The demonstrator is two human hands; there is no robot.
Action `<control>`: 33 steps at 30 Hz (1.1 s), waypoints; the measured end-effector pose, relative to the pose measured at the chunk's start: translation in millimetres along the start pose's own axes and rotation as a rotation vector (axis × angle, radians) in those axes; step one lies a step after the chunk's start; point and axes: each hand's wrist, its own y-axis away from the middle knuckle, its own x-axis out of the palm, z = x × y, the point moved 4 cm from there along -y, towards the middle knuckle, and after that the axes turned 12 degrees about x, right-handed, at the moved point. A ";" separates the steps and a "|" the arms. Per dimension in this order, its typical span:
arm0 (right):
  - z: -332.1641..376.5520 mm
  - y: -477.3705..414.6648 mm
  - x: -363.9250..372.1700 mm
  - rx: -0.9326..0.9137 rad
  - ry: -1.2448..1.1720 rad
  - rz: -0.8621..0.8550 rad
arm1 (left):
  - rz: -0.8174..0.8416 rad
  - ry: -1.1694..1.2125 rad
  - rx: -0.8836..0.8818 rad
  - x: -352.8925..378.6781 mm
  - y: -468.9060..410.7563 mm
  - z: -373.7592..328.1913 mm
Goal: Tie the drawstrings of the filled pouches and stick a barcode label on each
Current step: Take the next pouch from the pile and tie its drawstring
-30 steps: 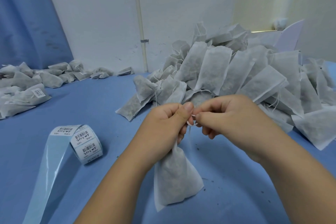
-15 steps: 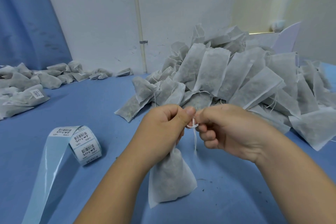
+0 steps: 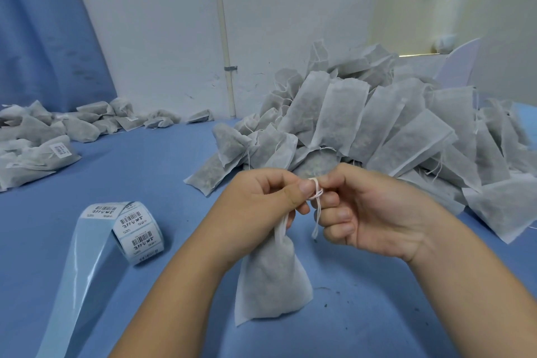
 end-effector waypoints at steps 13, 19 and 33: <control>-0.3 -5.4 -5.4 -0.072 -0.065 -0.066 | -0.044 -0.018 -0.093 1.1 -0.4 14.4; 2.3 -4.5 -11.8 -0.219 0.118 -0.279 | -0.114 0.005 -0.170 3.1 0.6 19.0; 14.7 19.7 2.9 -0.601 0.710 -0.676 | -0.212 -0.264 -0.111 1.0 0.6 14.9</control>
